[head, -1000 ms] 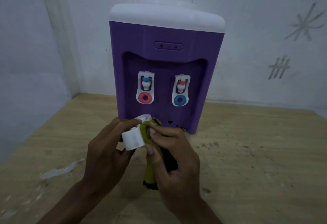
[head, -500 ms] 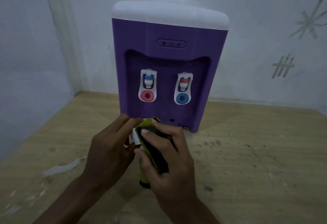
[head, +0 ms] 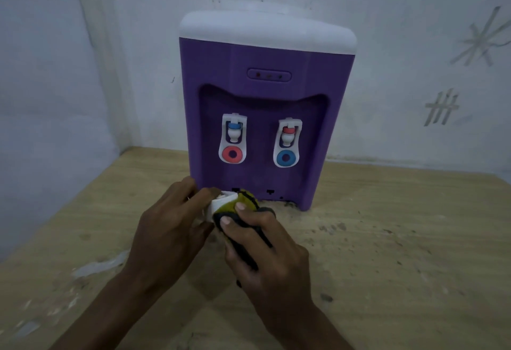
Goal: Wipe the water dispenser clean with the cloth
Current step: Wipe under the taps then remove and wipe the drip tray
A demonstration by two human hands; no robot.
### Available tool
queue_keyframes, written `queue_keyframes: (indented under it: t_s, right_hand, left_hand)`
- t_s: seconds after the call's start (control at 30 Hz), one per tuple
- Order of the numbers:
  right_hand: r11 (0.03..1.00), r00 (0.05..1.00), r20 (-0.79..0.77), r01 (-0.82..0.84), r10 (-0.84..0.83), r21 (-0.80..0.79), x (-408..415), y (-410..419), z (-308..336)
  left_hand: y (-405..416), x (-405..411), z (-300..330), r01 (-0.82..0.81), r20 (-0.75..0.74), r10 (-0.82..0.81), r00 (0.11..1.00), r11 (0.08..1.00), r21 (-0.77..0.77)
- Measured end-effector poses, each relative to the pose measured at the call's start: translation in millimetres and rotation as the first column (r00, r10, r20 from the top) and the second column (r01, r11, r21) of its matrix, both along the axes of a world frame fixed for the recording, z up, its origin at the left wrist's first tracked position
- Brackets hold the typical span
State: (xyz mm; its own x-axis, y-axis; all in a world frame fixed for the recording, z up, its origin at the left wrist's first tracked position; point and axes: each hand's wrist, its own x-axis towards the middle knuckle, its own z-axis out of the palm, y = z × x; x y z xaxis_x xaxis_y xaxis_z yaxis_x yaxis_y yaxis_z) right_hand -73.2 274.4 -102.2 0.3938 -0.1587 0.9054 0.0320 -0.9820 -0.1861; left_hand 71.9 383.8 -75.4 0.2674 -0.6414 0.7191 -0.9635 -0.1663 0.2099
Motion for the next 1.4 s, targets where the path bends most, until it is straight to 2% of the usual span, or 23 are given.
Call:
queue_keyframes:
  t_s: [0.2, 0.33, 0.43, 0.67, 0.93, 1.1, 1.27, 1.4]
  right_hand:
    - [0.993, 0.995, 0.1, 0.007, -0.018, 0.114, 5.0, -4.2, 5.1]
    - [0.993, 0.999, 0.021, -0.04, 0.038, 0.114, 1.7, -0.1, -7.5]
    - [0.969, 0.995, 0.015, -0.103, 0.102, 0.224, 1.8, 0.8, -12.6]
    - [0.955, 0.998, 0.059, -0.023, 0.006, 0.296, 0.2, -6.6, -0.1]
    - [0.954, 0.995, -0.071, -0.05, 0.074, 0.297, 1.6, -3.7, -10.7]
    - [0.944, 0.999, -0.024, -0.033, 0.043, 0.327, 0.5, -2.8, -5.5]
    - [0.904, 0.993, -0.052, -0.074, 0.106, 0.422, 2.0, -4.2, -2.9]
    - [0.822, 0.984, -0.007, -0.144, 0.177, 0.551, 2.4, -3.6, -3.3]
  left_hand:
    - [-7.7, -7.4, -3.7, 0.016, 0.069, -0.019, 0.997, 0.999, 0.043]
    - [-3.6, -1.4, -5.6, -0.004, -0.008, 0.004, 1.0, 0.998, 0.06]
    - [-3.5, 3.0, -7.7, -0.006, -0.058, 0.012, 0.998, 0.995, 0.103]
    - [-13.9, -9.5, -15.6, 0.025, 0.019, -0.026, 0.999, 0.998, 0.065]
    - [-9.3, 4.9, -15.6, 0.011, -0.071, -0.008, 0.997, 0.999, 0.043]
    - [-10.2, 3.6, -14.7, -0.011, -0.073, 0.014, 0.997, 0.999, 0.047]
    - [-13.2, 1.6, -20.0, -0.058, -0.011, 0.058, 0.998, 0.998, 0.017]
    - [-15.0, -2.6, -24.2, -0.094, -0.022, 0.094, 0.995, 0.996, 0.01]
